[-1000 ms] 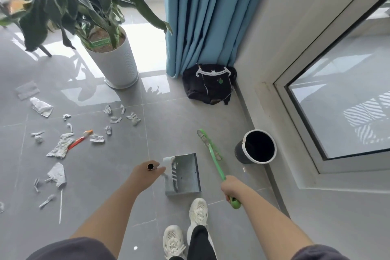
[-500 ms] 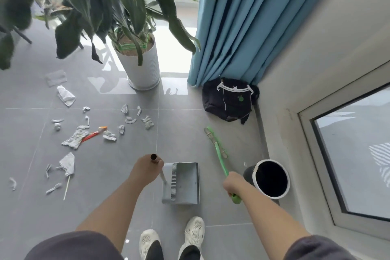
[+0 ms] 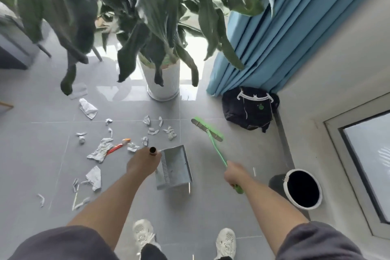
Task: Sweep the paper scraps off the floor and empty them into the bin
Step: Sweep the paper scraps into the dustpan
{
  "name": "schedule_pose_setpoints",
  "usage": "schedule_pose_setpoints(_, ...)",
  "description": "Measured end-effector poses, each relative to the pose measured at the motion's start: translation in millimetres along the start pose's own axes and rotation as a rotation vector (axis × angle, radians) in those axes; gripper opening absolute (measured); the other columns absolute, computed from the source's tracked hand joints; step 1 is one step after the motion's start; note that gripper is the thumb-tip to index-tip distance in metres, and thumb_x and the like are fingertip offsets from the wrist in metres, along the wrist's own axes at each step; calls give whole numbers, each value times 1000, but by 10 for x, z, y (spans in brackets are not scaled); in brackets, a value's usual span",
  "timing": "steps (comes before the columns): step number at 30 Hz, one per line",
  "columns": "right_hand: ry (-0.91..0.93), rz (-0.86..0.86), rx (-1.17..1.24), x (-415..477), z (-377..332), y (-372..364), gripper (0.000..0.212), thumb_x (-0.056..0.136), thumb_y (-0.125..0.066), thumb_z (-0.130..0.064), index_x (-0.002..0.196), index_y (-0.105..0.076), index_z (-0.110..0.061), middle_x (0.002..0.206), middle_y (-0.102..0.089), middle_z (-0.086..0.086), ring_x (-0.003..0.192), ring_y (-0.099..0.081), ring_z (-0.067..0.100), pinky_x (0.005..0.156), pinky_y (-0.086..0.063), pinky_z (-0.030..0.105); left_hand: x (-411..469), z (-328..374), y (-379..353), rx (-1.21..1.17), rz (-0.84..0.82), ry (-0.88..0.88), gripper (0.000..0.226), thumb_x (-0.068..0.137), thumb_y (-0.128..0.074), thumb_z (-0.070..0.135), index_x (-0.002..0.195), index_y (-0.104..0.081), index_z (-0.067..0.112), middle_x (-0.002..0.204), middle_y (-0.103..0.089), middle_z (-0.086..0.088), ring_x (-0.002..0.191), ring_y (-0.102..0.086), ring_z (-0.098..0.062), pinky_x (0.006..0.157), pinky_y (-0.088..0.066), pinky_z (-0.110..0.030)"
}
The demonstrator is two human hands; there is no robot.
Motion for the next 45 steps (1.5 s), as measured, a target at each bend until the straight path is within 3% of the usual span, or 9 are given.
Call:
schedule_pose_setpoints(4,21,-5,-76,31,-785,-159,11,92,-43,-5,97,-53,-4,96,-66,12,104,-64,31,78,-49,32,315,-506,550,-31,90,-4,36,90,-40,37,99,-68,15,112,-65,-10,106,-62,-30,84,-46,-32)
schedule_pose_setpoints(6,33,-9,-103,73,-1179,-227,12,92,-44,-5,98,-55,-6,116,-64,15,111,-62,30,83,-50,31,447,-672,816,-58,104,6,37,90,-44,39,93,-70,13,98,-68,-12,94,-64,-32,81,-52,-35)
schedule_pose_setpoints(9,12,-10,-27,185,-1610,-291,33,91,-44,-7,121,-55,-1,111,-66,15,94,-63,28,74,-49,29,627,-838,1100,-41,82,37,40,90,-48,40,64,-53,11,72,-59,-10,81,-63,-33,65,-45,-32)
schedule_pose_setpoints(16,86,19,-65,534,-2347,-223,26,91,-43,-8,112,-57,-1,118,-64,17,107,-63,32,71,-44,31,899,-1119,1516,-69,63,101,34,89,-46,30,62,-46,9,72,-55,-12,63,-48,-26,55,-33,-31)
schedule_pose_setpoints(25,113,77,-215,900,-2744,-196,39,91,-40,-9,128,-52,-9,122,-59,14,110,-61,30,75,-47,32,1120,-1398,1719,-141,55,166,31,87,-49,30,71,-57,4,77,-68,-17,65,-69,-33,72,-60,-41)
schedule_pose_setpoints(32,82,39,-346,918,-2831,-455,35,93,-42,-10,126,-55,-9,79,-49,4,84,-54,25,70,-46,31,1186,-1688,1817,-103,35,99,30,87,-48,27,72,-56,3,84,-67,-20,78,-67,-35,75,-57,-43)
schedule_pose_setpoints(37,75,-4,-420,602,-2738,-689,38,91,-45,-9,127,-54,-12,120,-60,8,109,-61,26,76,-46,31,1051,-1867,2052,-123,61,66,31,87,-46,22,60,-47,8,74,-61,-17,82,-67,-37,78,-56,-43)
schedule_pose_setpoints(43,78,-58,-500,190,-2646,-809,40,92,-41,-9,129,-53,-10,123,-59,9,107,-62,27,78,-48,32,922,-2026,2262,-130,69,39,28,89,-48,22,65,-47,8,83,-67,-22,81,-66,-37,78,-54,-41)
schedule_pose_setpoints(45,76,-101,-538,16,-2622,-761,40,93,-39,-8,131,-51,-10,105,-58,5,93,-56,25,77,-48,31,896,-2065,2278,-104,73,24,31,90,-46,21,63,-45,8,90,-67,-25,89,-66,-40,80,-53,-41)
Point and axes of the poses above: each hand's wrist, its own x-axis towards the middle knuckle, its own y-axis out of the back of the hand, z = x × y, the point moved 4 cm from there along x, towards the middle knuckle
